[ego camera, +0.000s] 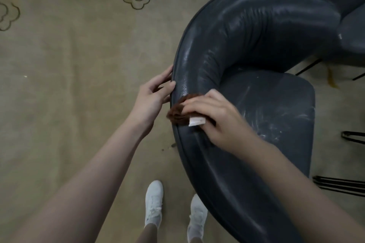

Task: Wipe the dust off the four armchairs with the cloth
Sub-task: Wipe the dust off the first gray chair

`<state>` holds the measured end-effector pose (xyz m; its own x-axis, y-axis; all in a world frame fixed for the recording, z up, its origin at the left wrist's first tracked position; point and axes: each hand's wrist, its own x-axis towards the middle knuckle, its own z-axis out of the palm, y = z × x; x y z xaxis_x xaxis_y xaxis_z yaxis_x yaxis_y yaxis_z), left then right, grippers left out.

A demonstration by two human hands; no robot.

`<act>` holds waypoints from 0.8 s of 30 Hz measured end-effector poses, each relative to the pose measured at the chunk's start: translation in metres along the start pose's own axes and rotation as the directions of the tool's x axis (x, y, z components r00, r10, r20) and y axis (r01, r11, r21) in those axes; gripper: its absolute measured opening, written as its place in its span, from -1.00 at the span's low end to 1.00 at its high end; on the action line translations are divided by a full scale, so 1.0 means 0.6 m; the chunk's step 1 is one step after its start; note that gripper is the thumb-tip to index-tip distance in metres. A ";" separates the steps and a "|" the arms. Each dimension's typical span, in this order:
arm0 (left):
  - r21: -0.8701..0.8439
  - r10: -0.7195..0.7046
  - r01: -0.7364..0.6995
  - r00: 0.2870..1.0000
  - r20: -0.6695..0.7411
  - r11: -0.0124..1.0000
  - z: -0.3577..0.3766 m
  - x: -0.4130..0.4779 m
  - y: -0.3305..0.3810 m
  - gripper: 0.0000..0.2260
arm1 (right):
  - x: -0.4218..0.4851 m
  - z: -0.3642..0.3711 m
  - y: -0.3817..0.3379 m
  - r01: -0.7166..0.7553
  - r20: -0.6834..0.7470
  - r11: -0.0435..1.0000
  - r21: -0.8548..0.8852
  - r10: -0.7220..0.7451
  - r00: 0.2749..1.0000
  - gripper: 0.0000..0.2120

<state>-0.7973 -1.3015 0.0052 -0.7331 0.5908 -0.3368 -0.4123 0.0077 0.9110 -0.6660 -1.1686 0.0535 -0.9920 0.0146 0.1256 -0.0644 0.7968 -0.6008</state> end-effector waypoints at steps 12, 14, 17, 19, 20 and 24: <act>-0.116 -0.039 0.041 0.999 0.021 0.992 -0.001 -0.016 -0.007 -0.62 | 0.047 -0.028 0.016 0.216 0.265 0.976 -0.012 -0.205 0.942 -0.77; -0.143 -0.030 0.030 1.000 0.001 0.989 0.003 -0.021 -0.010 -0.61 | 0.064 -0.037 0.027 0.185 0.209 0.982 -0.032 -0.175 0.962 -0.78; -0.171 -0.030 0.022 0.999 -0.041 0.985 0.007 -0.036 -0.017 -0.64 | 0.060 -0.028 0.029 0.192 0.214 0.980 -0.045 -0.178 0.960 -0.76; -0.173 -0.036 0.023 0.996 -0.077 0.985 0.013 -0.049 -0.020 -0.67 | 0.038 -0.022 0.022 0.256 0.281 0.967 -0.017 -0.241 0.929 -0.75; -0.179 -0.039 0.022 0.995 -0.092 0.984 0.017 -0.054 -0.022 -0.67 | 0.028 -0.025 0.019 0.282 0.315 0.959 0.007 -0.270 0.910 -0.74; -0.189 -0.024 -0.004 0.989 -0.145 0.982 0.030 -0.070 -0.028 -0.65 | 0.035 -0.039 0.024 0.297 0.329 0.954 0.032 -0.291 0.898 -0.79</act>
<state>-0.7499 -1.3116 0.0081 -0.7936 0.4673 -0.3896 -0.5043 -0.1469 0.8510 -0.6855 -1.1429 0.0659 -0.9082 -0.4176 0.0277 -0.3599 0.7456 -0.5609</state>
